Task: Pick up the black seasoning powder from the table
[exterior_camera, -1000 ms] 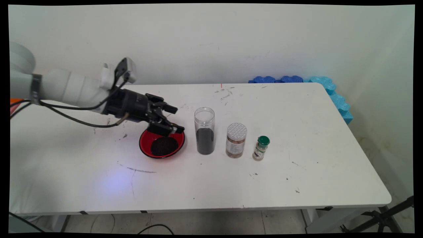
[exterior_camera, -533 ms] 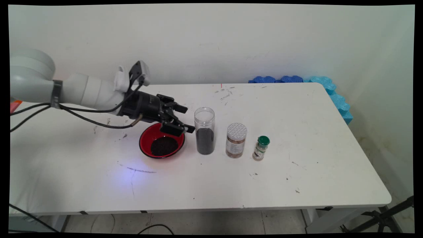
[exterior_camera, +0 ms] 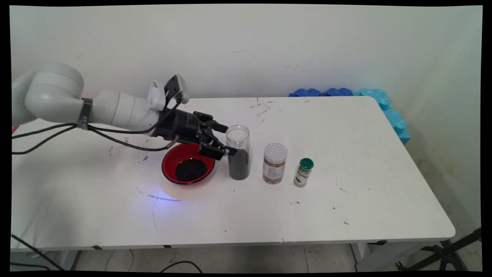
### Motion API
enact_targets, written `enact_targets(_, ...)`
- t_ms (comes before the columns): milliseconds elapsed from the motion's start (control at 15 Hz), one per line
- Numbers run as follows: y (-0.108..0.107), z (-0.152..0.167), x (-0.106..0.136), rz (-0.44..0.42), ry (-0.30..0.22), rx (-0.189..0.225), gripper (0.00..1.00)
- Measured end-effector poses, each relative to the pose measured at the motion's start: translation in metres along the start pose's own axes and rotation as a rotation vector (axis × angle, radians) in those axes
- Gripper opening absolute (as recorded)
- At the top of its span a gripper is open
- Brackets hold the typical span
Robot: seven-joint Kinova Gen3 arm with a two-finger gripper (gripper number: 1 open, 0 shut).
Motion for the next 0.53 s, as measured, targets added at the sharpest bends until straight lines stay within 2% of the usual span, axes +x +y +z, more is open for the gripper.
enact_targets(533, -0.002, 0.021, 0.003, 0.011, 0.007, -0.014, 1.00)
